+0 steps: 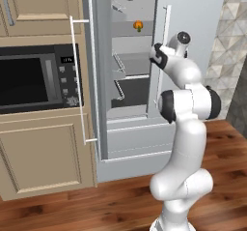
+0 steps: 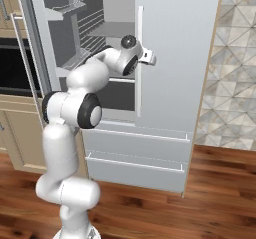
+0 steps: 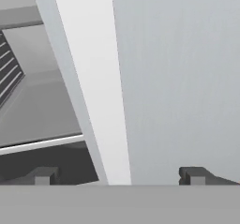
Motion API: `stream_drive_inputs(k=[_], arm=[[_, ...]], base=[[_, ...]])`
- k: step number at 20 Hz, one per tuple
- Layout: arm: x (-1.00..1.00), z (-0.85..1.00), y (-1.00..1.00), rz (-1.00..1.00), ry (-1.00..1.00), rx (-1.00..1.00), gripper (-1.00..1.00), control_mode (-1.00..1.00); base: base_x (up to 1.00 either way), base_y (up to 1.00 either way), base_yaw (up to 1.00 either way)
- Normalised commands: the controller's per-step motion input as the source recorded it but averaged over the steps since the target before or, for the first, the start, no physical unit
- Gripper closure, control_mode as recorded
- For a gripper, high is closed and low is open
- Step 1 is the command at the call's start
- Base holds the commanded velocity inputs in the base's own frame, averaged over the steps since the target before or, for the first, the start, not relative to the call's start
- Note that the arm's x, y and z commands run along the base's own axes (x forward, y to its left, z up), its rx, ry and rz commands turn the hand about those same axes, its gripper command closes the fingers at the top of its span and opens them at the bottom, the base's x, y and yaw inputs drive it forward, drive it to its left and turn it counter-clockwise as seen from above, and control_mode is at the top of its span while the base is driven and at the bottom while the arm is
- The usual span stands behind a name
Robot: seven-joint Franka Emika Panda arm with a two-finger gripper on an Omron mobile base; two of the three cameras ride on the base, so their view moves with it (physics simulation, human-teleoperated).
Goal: Take the lemon wedge from the fridge and place it on the plate with fish on the dining counter.
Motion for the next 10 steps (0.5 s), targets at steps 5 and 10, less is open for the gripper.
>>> stream_drive_inputs(k=[5,10], arm=[[0.31,-0.22,0.00,0.00,0.00,0.00,-1.00,-1.00],[0.37,-0.20,0.00,0.00,0.00,0.00,-1.00,-1.00]], base=[[0.00,0.00,0.00],[0.00,0.00,0.00]])
